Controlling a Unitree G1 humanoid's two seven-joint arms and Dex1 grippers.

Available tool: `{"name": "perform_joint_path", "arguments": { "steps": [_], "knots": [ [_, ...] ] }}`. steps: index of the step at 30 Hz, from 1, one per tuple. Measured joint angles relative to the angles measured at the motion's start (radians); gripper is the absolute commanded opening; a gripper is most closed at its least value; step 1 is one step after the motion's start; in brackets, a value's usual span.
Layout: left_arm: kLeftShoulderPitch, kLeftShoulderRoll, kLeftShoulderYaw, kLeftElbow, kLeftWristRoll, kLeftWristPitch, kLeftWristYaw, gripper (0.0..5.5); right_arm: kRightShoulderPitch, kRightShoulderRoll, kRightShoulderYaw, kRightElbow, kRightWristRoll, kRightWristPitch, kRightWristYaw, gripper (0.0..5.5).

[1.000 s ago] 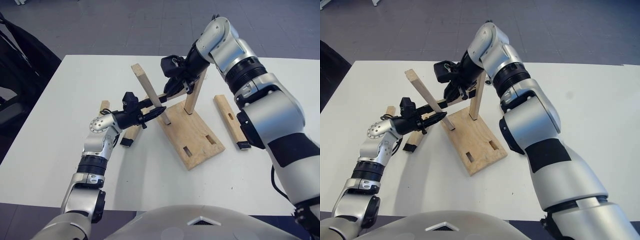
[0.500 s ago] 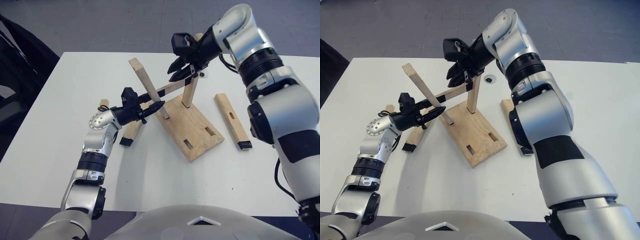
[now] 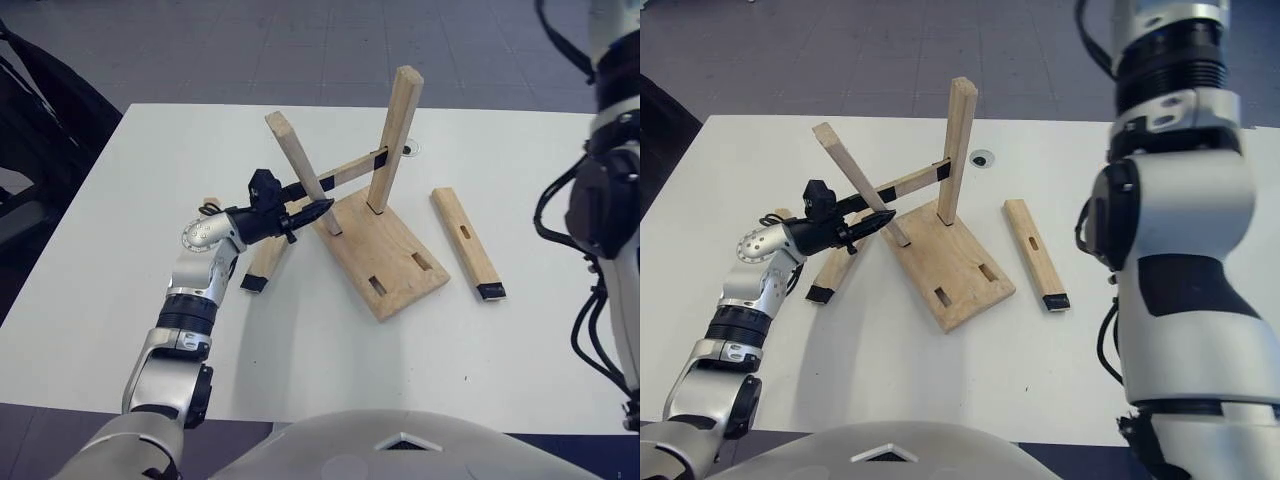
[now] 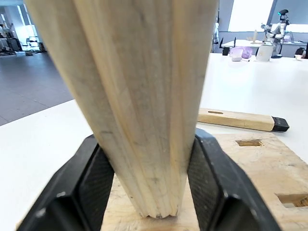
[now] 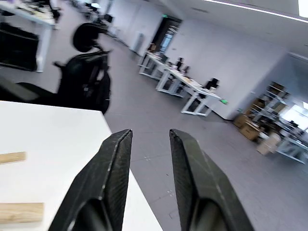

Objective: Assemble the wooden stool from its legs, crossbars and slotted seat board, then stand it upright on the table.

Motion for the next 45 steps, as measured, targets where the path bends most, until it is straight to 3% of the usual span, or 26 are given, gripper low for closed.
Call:
{"name": "perform_joint_path", "arguments": {
  "steps": [5,9,14,18,22,24,26,32,40,45],
  "knots": [
    [-0.097,0.014,-0.029,0.105,0.005,-0.011,-0.062,2.05,0.264,-0.105,-0.038,0.107,-0.036,-0.021,-0.343,0.10],
    [-0.139,0.014,-0.052,0.151,0.007,-0.019,-0.080,2.05,0.421,-0.075,-0.048,0.237,-0.047,-0.048,-0.507,0.10],
    [-0.137,0.014,-0.061,0.147,0.007,-0.027,-0.076,2.05,0.430,-0.074,-0.082,0.290,-0.044,-0.089,-0.622,0.10],
    [-0.110,0.014,-0.061,0.113,0.007,-0.034,-0.064,2.05,0.422,-0.062,-0.032,0.300,-0.090,-0.103,-0.571,0.10],
    [-0.095,0.014,-0.063,0.091,0.007,-0.036,-0.058,2.05,0.401,0.085,0.161,0.268,-0.209,-0.237,-0.288,0.10],
    [-0.090,0.017,-0.057,0.090,0.002,-0.040,-0.055,2.05,0.416,0.167,0.246,0.127,-0.198,-0.329,-0.088,0.10],
    [-0.078,0.027,-0.037,0.089,-0.042,-0.043,-0.078,2.05,0.481,0.132,0.263,-0.064,-0.144,-0.291,-0.017,0.10],
    [-0.064,0.041,-0.036,0.091,-0.049,-0.048,-0.108,2.05,0.624,0.038,0.272,-0.396,-0.070,-0.212,0.093,0.10],
    [-0.144,0.011,-0.072,0.096,0.027,0.057,-0.066,2.05,0.654,-0.013,0.295,-0.198,-0.111,-0.238,0.033,0.10],
    [-0.166,0.011,-0.083,0.059,0.064,0.142,-0.055,2.05,0.793,-0.032,0.213,-0.316,-0.059,-0.146,-0.045,0.10]
  ]
}}
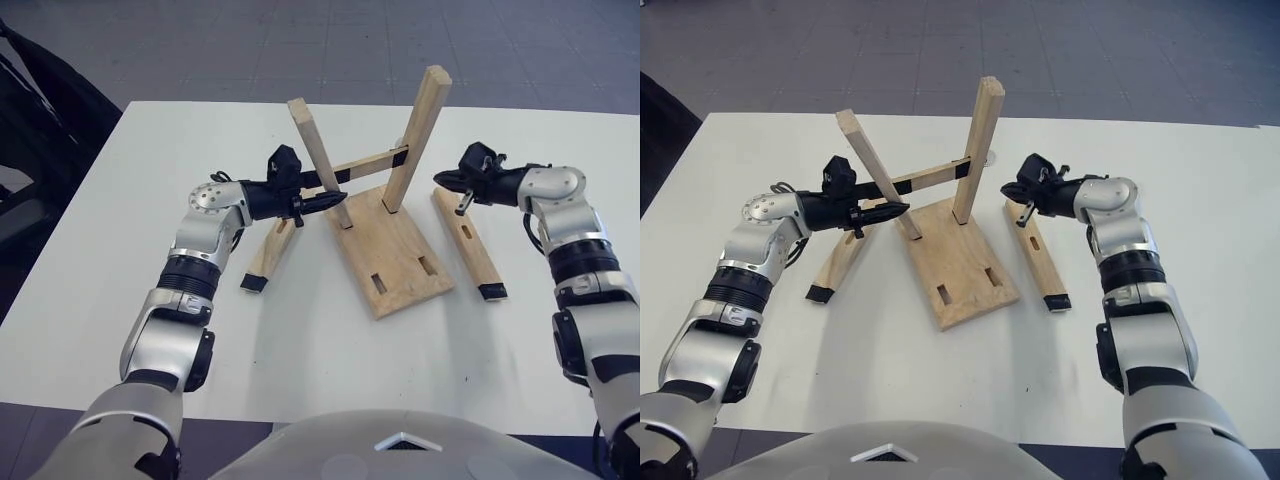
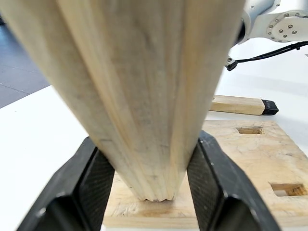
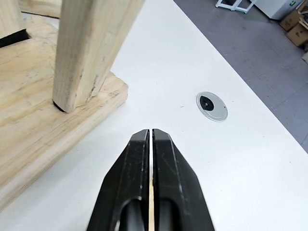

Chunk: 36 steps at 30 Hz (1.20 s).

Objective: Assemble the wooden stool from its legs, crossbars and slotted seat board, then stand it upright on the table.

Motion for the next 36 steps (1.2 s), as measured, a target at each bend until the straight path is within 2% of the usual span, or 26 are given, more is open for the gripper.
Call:
{"name": "perform_joint_path", "arguments": {
  "steps": [1,2,5,9,14,17,20,21,27,31,36],
  "knots": [
    [0.001,0.000,0.000,-0.005,0.001,0.004,0.003,2.05,0.044,0.000,-0.021,-0.073,0.023,0.039,-0.015,0.10],
    [0.004,-0.001,0.001,-0.013,0.001,0.008,0.008,2.41,0.091,0.001,-0.037,-0.158,0.045,0.091,-0.027,0.10],
    [0.035,-0.016,-0.010,-0.030,0.045,0.030,0.021,2.83,0.210,0.002,-0.056,-0.368,0.089,0.217,-0.047,0.10],
    [0.053,-0.040,0.057,-0.118,-0.017,0.063,0.014,3.45,0.298,0.000,-0.021,-0.469,0.091,0.321,-0.054,0.10],
    [0.132,0.010,0.112,-0.278,-0.004,0.111,0.061,3.45,0.306,0.002,0.042,-0.369,0.020,0.295,-0.101,0.10],
    [0.261,0.135,0.076,-0.385,0.143,0.155,0.119,3.45,0.268,0.002,0.046,-0.289,-0.003,0.245,-0.136,0.10],
    [0.353,0.195,0.025,-0.513,0.236,0.280,0.174,3.45,0.294,-0.002,0.049,-0.323,0.007,0.247,-0.112,0.10],
    [0.365,0.185,0.018,-0.542,0.239,0.318,0.198,3.45,0.314,-0.009,0.050,-0.355,0.017,0.255,-0.096,0.10],
    [0.366,-0.068,-0.018,-0.588,0.261,0.453,0.466,3.45,0.452,-0.083,0.071,-0.638,0.090,0.385,0.036,0.10],
    [0.335,-0.105,-0.022,-0.508,0.293,0.425,0.541,3.45,0.441,-0.025,0.074,-0.633,0.119,0.439,0.004,0.10],
    [0.225,-0.096,-0.006,-0.319,0.322,0.340,0.553,3.45,0.434,0.060,0.108,-0.594,0.133,0.441,-0.030,0.10]
  ]
}}
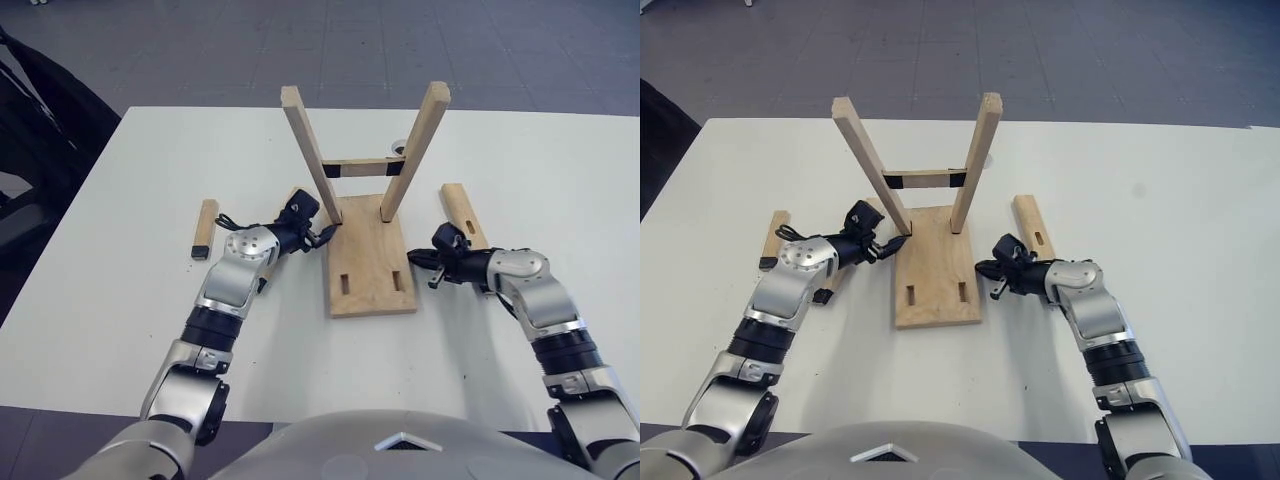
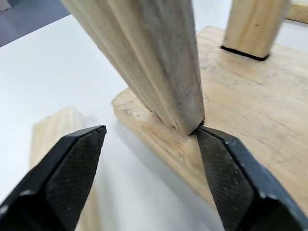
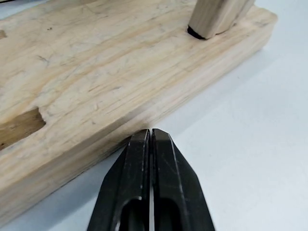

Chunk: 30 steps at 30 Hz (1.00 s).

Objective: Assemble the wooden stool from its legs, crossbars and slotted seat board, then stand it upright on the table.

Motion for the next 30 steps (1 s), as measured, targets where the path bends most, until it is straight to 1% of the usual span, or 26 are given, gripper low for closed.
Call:
{"name": "perform_joint_path", "arguments": {
  "steps": [3,5,7,9,11,12,13,14,15,17,18,20,22,25,28,30],
  "knots": [
    [-0.059,0.024,0.015,0.116,0.010,-0.066,-0.017,3.45,0.002,0.037,0.019,-0.005,0.014,0.008,-0.010,0.10],
    [-0.065,0.040,0.018,0.126,0.010,-0.078,-0.046,3.45,-0.007,0.042,0.019,0.009,0.015,0.008,-0.024,0.10],
    [-0.014,0.079,0.036,0.002,-0.036,-0.036,-0.111,3.45,-0.038,0.047,0.003,0.052,0.013,-0.001,-0.050,0.10],
    [0.023,0.103,0.090,-0.165,-0.128,0.033,-0.159,3.45,-0.066,0.048,-0.018,0.088,0.013,-0.006,-0.078,0.10],
    [0.009,0.136,0.200,-0.378,-0.271,0.156,-0.188,3.45,-0.081,0.057,-0.037,0.119,0.014,-0.006,-0.108,0.10],
    [-0.024,0.151,0.253,-0.431,-0.328,0.217,-0.188,3.45,-0.081,0.061,-0.041,0.122,0.013,-0.006,-0.116,0.10],
    [-0.080,0.165,0.309,-0.456,-0.380,0.267,-0.179,3.27,-0.079,0.061,-0.042,0.124,0.013,-0.006,-0.120,0.10],
    [-0.177,0.186,0.381,-0.464,-0.441,0.329,-0.157,3.17,-0.078,0.062,-0.043,0.124,0.014,-0.008,-0.123,0.10],
    [-0.242,0.195,0.421,-0.455,-0.481,0.372,-0.143,2.98,-0.077,0.062,-0.044,0.124,0.013,-0.009,-0.125,0.10],
    [-0.379,0.226,0.470,-0.395,-0.538,0.458,-0.118,2.68,-0.076,0.062,-0.044,0.126,0.013,-0.016,-0.128,0.10],
    [-0.450,0.228,0.480,-0.332,-0.541,0.473,-0.101,2.68,-0.075,0.062,-0.045,0.129,0.012,-0.022,-0.131,0.10],
    [-0.579,0.223,0.484,-0.210,-0.527,0.461,-0.057,2.68,-0.075,0.063,-0.045,0.133,0.013,-0.028,-0.134,0.10],
    [-0.704,0.181,0.460,-0.059,-0.465,0.397,0.027,2.68,-0.080,0.072,-0.047,0.142,0.013,-0.029,-0.151,0.10],
    [-0.728,0.055,0.433,0.157,-0.418,0.348,0.121,2.68,-0.102,0.101,-0.059,0.184,0.013,-0.046,-0.189,0.10],
    [-0.722,-0.006,0.430,0.264,-0.417,0.355,0.159,2.68,-0.119,0.103,-0.058,0.200,0.010,-0.052,-0.194,0.10],
    [-0.722,-0.015,0.438,0.295,-0.417,0.358,0.174,2.68,-0.120,0.103,-0.058,0.203,0.010,-0.052,-0.194,0.10]
  ]
}}
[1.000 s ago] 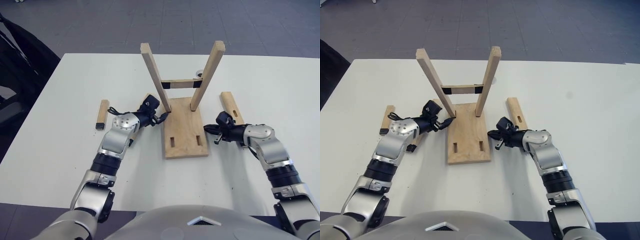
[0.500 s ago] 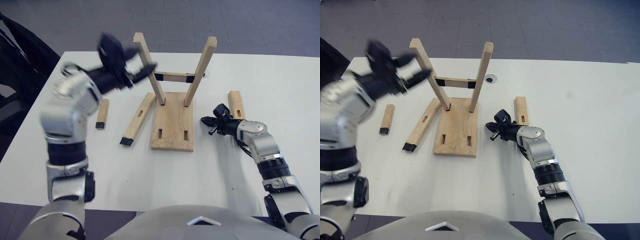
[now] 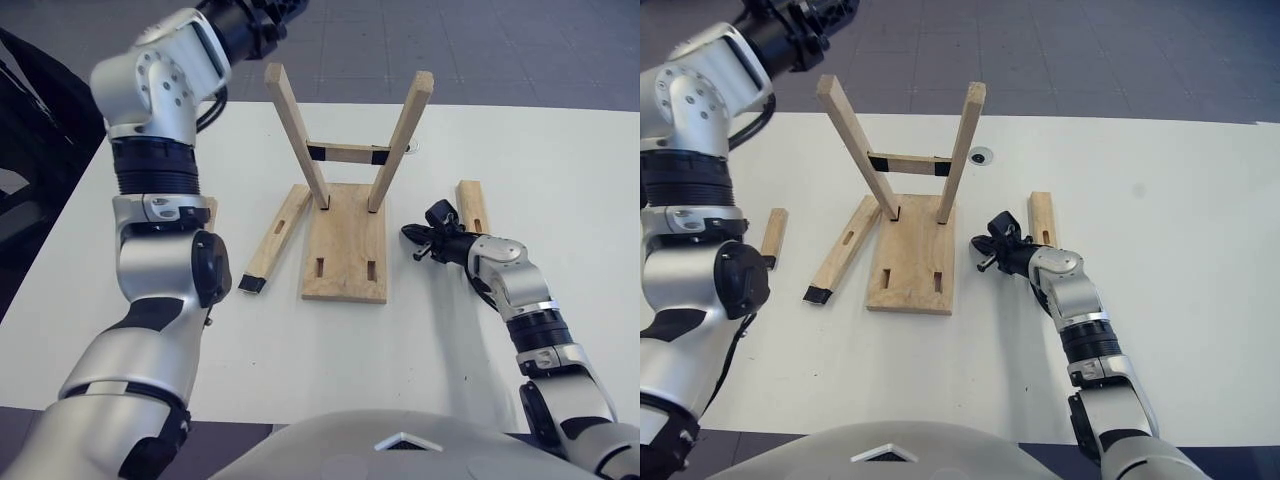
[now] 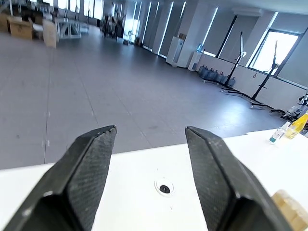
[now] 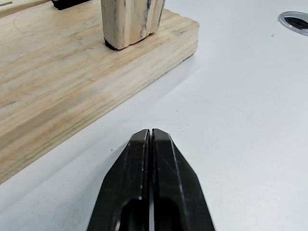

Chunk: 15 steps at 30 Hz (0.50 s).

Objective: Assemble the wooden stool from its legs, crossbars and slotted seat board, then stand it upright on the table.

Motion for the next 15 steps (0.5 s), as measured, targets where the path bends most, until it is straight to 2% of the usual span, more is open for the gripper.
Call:
{"name": "perform_joint_path", "arguments": {
  "steps": [7,11,15],
  "knots": [
    [-0.014,0.001,0.003,0.002,0.014,-0.062,-0.012,2.68,0.003,0.000,0.009,-0.008,-0.002,-0.001,0.002,0.10],
    [-0.138,-0.036,0.112,-0.119,-0.066,-0.300,-0.007,2.68,0.013,0.001,0.018,-0.025,-0.005,-0.001,0.003,0.10],
    [-0.193,-0.031,0.138,-0.120,-0.075,-0.419,-0.017,2.68,0.031,0.001,0.022,-0.043,-0.006,0.000,0.003,0.10]
  ]
}}
